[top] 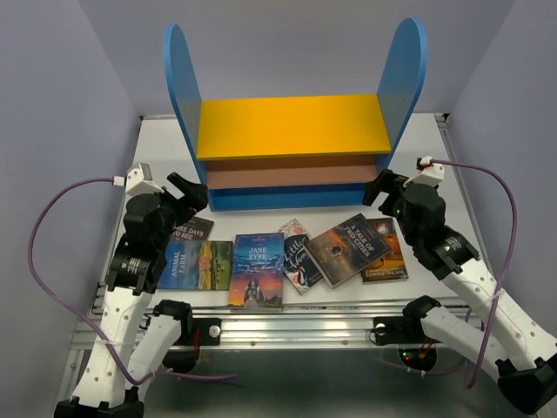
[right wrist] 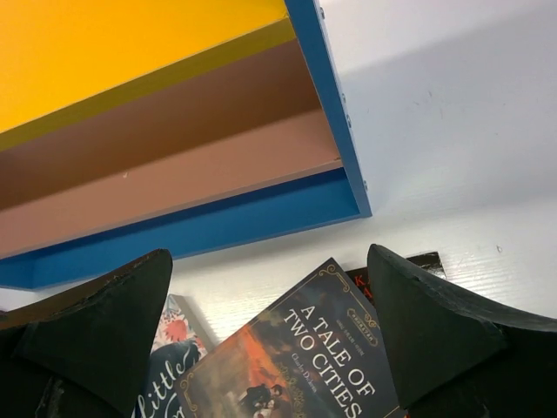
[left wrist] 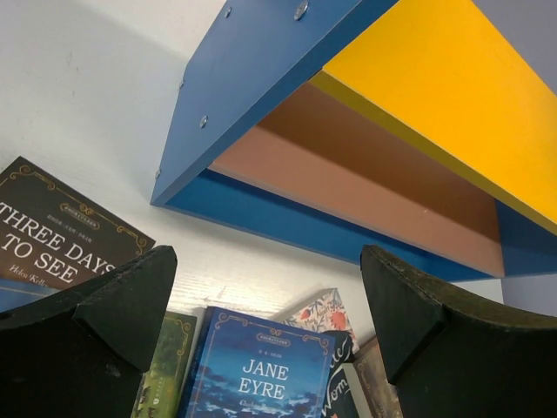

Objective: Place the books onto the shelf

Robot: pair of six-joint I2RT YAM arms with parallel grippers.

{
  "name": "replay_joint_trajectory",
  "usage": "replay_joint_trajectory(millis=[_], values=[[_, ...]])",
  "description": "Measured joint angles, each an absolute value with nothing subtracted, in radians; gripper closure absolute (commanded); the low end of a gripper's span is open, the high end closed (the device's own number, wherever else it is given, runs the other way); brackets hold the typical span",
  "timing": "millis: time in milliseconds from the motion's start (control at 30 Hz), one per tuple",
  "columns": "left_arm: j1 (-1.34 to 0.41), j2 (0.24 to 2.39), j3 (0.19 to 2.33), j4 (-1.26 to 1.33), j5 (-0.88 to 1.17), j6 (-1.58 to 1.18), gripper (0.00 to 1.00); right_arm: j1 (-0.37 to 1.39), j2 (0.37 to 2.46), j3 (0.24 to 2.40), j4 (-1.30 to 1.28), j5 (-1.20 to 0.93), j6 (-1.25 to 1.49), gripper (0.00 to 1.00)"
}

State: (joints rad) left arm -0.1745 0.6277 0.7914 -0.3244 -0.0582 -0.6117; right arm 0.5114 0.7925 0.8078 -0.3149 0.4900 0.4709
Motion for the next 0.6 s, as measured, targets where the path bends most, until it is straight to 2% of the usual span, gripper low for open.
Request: replay_joint_trajectory(millis=[367, 600], values=[[-0.175, 0.644, 0.697, -0.311, 0.013, -0.649, 0.01, 0.511, 0.78, 0.791, -0.321, 0.363, 0.464, 0.0], [-0.175, 0.663, 0.543, -0.284, 0.139, -0.686, 0.01, 0.511, 0.918, 0.781, -0.304, 0.11, 0.456, 0.0]])
